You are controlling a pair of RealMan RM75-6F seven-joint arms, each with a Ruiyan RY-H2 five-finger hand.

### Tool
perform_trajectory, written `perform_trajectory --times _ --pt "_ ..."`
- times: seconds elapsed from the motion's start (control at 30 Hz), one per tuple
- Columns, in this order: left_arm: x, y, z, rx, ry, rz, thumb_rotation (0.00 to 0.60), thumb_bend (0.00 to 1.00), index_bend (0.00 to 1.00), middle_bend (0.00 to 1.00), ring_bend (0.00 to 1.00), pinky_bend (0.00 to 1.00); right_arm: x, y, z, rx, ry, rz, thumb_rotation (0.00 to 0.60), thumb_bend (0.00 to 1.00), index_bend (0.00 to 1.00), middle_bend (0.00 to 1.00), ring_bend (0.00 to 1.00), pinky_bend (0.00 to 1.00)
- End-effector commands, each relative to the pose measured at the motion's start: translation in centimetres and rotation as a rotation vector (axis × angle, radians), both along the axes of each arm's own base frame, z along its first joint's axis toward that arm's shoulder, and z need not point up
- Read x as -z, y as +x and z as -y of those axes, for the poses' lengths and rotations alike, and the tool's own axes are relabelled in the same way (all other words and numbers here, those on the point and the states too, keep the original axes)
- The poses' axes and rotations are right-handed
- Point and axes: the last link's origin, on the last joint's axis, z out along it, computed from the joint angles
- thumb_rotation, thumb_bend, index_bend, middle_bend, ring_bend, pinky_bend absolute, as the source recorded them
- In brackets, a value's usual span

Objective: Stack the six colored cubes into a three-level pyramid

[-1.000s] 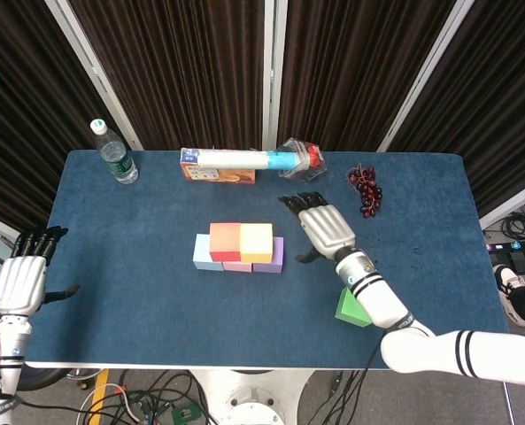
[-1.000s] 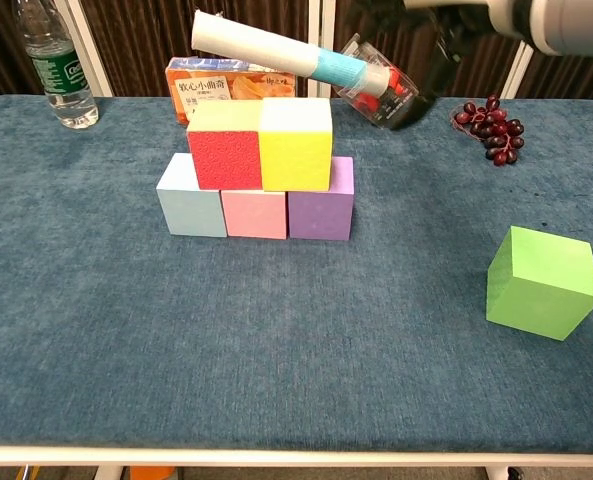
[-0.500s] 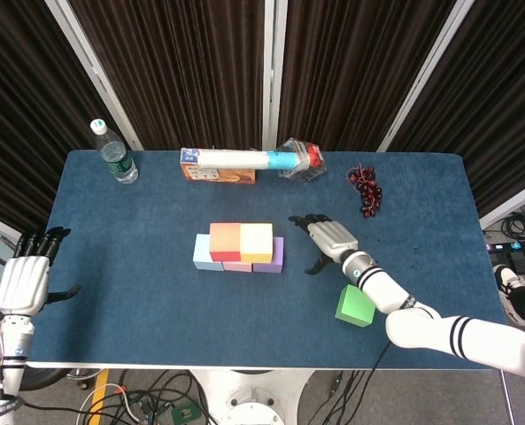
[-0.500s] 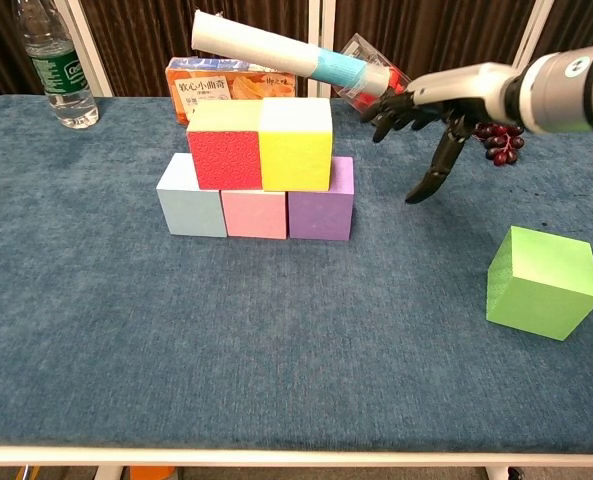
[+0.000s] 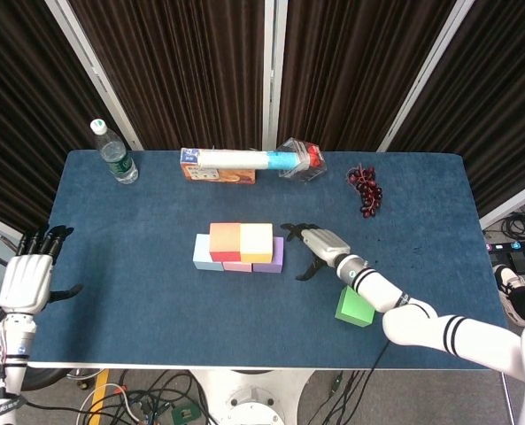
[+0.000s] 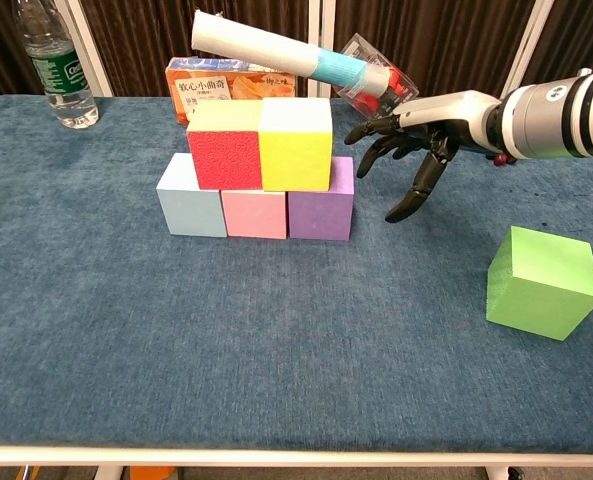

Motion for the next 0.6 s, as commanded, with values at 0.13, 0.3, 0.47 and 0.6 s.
perform_trajectory --times 0.13,0.3,0.47,0.6 --pt "0.0 0.1 0.1 0.001 -0.003 -0.003 0.6 0.0 0.15 0.11 0.05 0.07 -0.6 -0.4 -0.2 0.018 0.002 0.03 0.6 0.05 0.0 0.21 0.0 0.0" --pt "0.1 0.3 0.2 0.004 -0.001 -0.002 0.6 0.0 0.15 0.11 0.05 0.07 -0.2 -0.2 -0.3 0.022 0.014 0.052 0.6 0.05 0.0 0.21 0.0 0.0" --pt "0.0 0.2 0.3 0.001 -0.002 -0.001 0.6 0.0 0.15 0.11 0.05 0.07 0.4 0.2 -0.2 0.018 0.023 0.067 0.6 0.05 0.0 0.2 0.0 0.0" --pt "0.0 0.2 0.2 -0.001 -0.002 0.0 0.6 0.0 0.15 0.11 0.05 0.07 0.8 0.6 -0.2 0.006 0.027 0.073 0.6 0.05 0.0 0.2 0.0 0.0"
